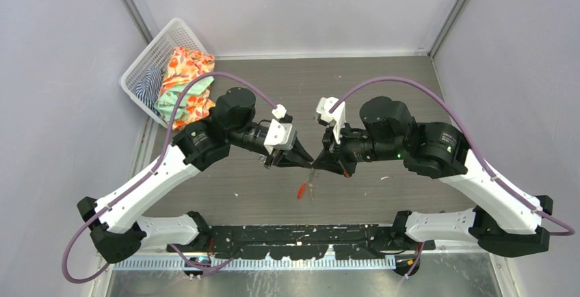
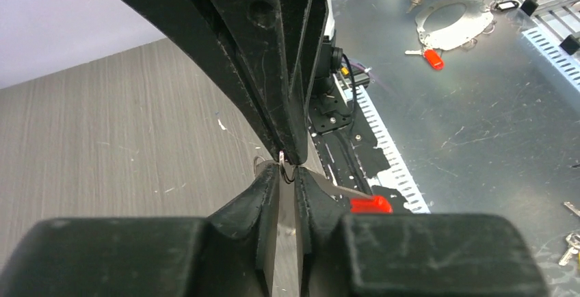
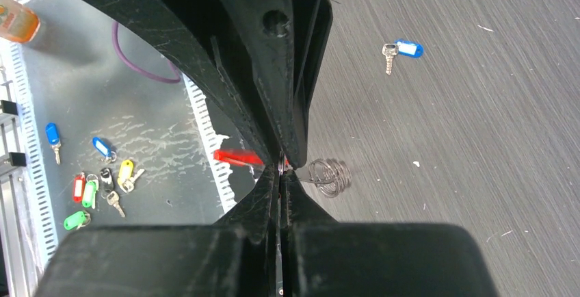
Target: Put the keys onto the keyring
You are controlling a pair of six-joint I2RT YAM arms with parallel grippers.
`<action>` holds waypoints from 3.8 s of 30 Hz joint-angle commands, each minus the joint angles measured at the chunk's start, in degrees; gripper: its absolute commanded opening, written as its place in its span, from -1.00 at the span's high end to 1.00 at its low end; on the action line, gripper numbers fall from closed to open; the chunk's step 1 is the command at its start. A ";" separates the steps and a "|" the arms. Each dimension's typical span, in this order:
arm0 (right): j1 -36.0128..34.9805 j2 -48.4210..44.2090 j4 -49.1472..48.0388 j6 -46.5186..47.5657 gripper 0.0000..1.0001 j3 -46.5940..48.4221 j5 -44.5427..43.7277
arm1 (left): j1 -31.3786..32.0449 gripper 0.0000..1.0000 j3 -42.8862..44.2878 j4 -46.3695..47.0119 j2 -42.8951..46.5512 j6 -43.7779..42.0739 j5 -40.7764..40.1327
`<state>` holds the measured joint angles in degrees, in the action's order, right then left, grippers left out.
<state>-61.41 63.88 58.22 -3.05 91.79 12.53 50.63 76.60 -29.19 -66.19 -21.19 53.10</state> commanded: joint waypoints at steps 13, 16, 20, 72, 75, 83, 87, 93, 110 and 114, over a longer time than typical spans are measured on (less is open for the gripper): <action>-0.46 -10.83 -15.09 -0.89 0.04 -5.03 5.15 | 0.26 0.99 3.38 -10.96 -0.12 -12.60 6.55; -0.47 -16.15 -19.20 -1.35 -0.19 -8.84 4.89 | 0.58 0.99 3.15 -10.74 1.24 -17.60 9.96; -0.47 -19.86 -19.91 -1.80 -0.19 -11.55 2.94 | 2.76 0.99 2.66 -8.82 3.41 -24.95 9.16; -0.46 -18.93 -25.12 -2.47 -0.13 -17.48 7.03 | 6.77 0.99 1.89 3.82 4.96 5.21 -6.01; -0.45 -19.20 -26.40 -3.37 -0.12 -18.48 7.93 | 4.03 1.00 0.89 7.94 4.98 12.15 -4.37; -0.46 -18.52 -27.38 -4.48 -0.04 -19.43 3.30 | 1.95 0.99 -2.12 10.20 6.65 18.59 -4.20; -0.42 -18.13 -27.25 -5.11 -0.15 -19.38 -4.41 | 0.79 0.99 -4.08 9.19 8.41 18.58 -4.09; -0.41 -17.02 -28.56 -4.64 -0.20 -19.47 -0.41 | 0.26 0.99 -3.66 3.74 8.89 14.17 0.31; 2.72 -8.81 -25.62 -4.29 -0.24 -15.72 0.40 | -4.65 0.99 -7.93 -13.75 12.65 -1.42 -2.94; 2.76 -9.76 -28.01 -3.38 -0.26 -16.94 7.99 | -4.66 0.99 -5.87 -15.45 11.32 -0.96 -2.17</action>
<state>-58.61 55.70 34.09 -7.49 74.15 12.27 46.22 68.53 -42.17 -54.61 -19.97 49.47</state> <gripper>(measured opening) 0.629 0.011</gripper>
